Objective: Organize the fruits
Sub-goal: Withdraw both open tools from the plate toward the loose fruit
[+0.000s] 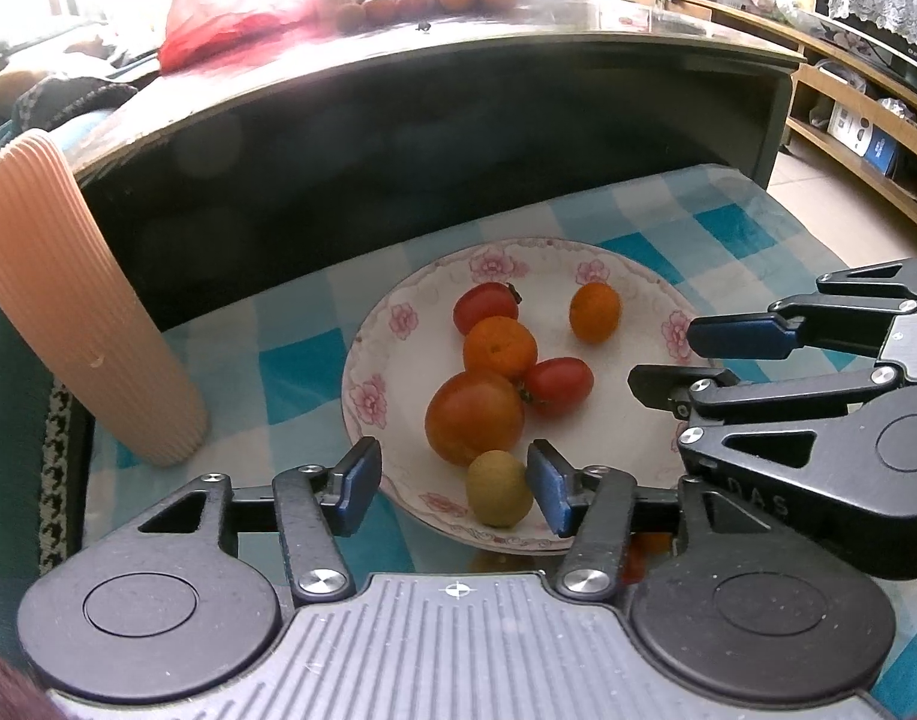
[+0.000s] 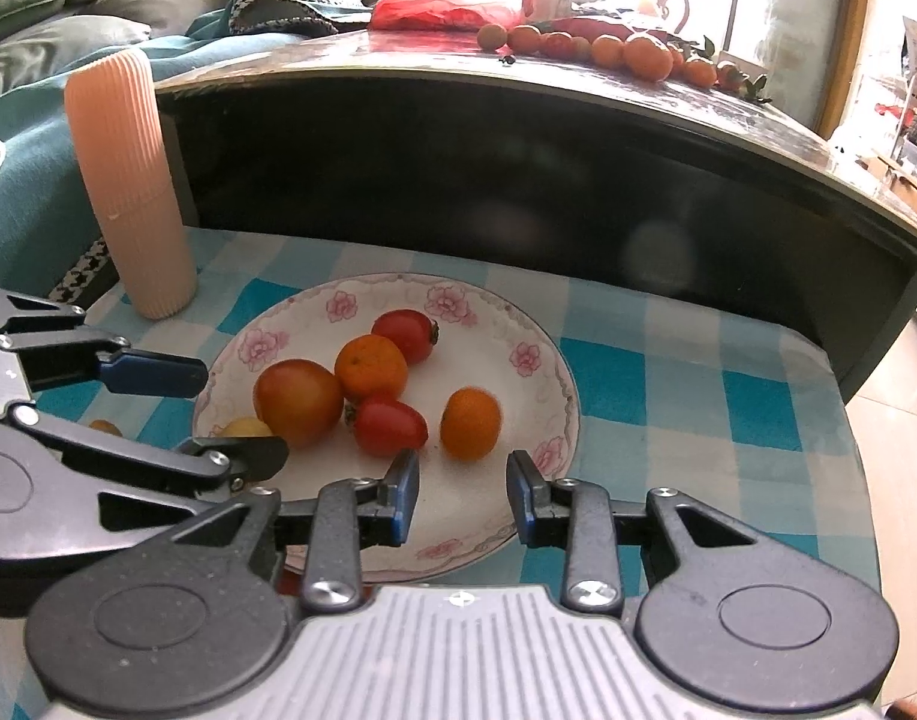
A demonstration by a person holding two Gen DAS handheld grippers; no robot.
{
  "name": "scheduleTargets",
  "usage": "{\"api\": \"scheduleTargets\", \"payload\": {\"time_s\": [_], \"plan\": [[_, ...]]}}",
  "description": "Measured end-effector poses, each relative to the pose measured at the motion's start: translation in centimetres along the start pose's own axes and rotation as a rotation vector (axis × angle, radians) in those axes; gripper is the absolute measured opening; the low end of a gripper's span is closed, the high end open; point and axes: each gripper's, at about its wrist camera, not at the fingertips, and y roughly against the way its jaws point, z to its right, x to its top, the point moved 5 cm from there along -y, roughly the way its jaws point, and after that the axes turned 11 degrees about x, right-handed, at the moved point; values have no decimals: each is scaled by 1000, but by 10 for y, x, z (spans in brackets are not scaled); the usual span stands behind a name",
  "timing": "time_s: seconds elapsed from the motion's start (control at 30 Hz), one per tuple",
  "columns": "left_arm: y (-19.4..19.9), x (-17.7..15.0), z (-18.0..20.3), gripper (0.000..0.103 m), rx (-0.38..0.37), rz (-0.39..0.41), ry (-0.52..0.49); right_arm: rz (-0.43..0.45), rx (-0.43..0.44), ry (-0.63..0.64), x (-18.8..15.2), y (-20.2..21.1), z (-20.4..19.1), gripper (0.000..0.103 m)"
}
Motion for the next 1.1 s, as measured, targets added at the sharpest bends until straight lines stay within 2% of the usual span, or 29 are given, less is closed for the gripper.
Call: {"api": "scheduleTargets", "payload": {"time_s": [0.53, 1.1], "plan": [[9, 1, -2, 68, 11, 21, -4, 18, -1, -6, 2, 7, 0, 48], [15, 0, -2, 68, 7, 27, -13, 18, 4, 0, 1, 13, -5, 48]]}}
